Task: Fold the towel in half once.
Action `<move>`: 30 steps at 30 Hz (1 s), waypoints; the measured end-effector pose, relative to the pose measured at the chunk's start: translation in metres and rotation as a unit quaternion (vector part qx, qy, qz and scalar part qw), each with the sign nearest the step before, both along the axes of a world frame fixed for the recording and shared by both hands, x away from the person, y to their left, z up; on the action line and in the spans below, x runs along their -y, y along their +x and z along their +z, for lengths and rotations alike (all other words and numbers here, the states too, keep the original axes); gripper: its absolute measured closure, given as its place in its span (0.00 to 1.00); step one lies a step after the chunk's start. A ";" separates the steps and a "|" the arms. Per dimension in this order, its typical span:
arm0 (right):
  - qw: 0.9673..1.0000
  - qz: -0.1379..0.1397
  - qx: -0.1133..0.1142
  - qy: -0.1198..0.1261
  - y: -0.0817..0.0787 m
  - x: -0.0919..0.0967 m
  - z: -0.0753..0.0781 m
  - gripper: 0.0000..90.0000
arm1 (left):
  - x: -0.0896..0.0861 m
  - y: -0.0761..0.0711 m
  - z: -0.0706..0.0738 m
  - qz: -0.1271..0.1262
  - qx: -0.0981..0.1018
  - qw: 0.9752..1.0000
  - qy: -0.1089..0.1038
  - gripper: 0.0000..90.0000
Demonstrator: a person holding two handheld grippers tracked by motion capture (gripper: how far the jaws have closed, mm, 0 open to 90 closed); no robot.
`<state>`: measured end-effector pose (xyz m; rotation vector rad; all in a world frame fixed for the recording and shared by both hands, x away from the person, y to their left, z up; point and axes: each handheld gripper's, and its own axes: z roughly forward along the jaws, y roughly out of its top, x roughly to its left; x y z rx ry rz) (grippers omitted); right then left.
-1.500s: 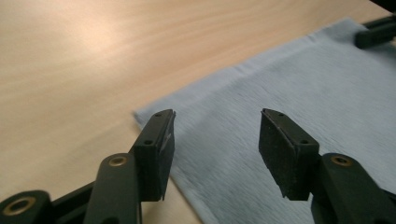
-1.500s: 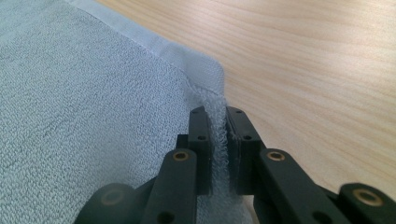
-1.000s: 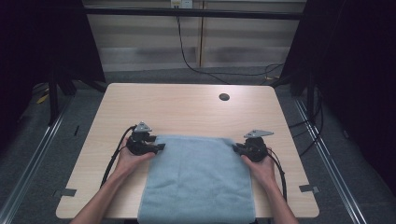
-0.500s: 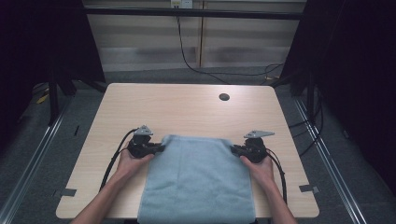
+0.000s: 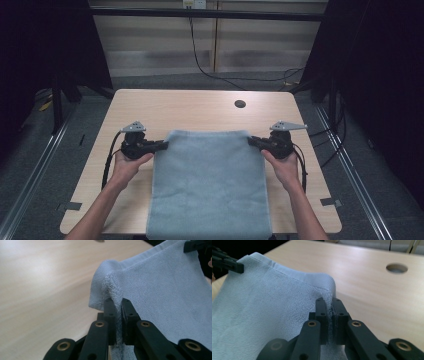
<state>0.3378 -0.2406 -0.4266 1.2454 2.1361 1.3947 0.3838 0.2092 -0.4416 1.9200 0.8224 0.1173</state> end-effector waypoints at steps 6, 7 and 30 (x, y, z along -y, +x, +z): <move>0.999 -0.001 0.028 0.018 0.015 0.001 0.032 0.95 | -0.006 0.007 0.023 0.017 0.022 0.999 -0.017 0.94; 0.999 0.000 0.030 0.014 0.018 -0.001 0.036 0.95 | -0.006 0.007 0.027 0.016 0.027 0.999 -0.016 0.94; 0.992 -0.010 0.114 0.047 0.059 -0.005 0.133 0.95 | -0.004 0.027 0.144 0.046 0.117 0.991 -0.043 0.94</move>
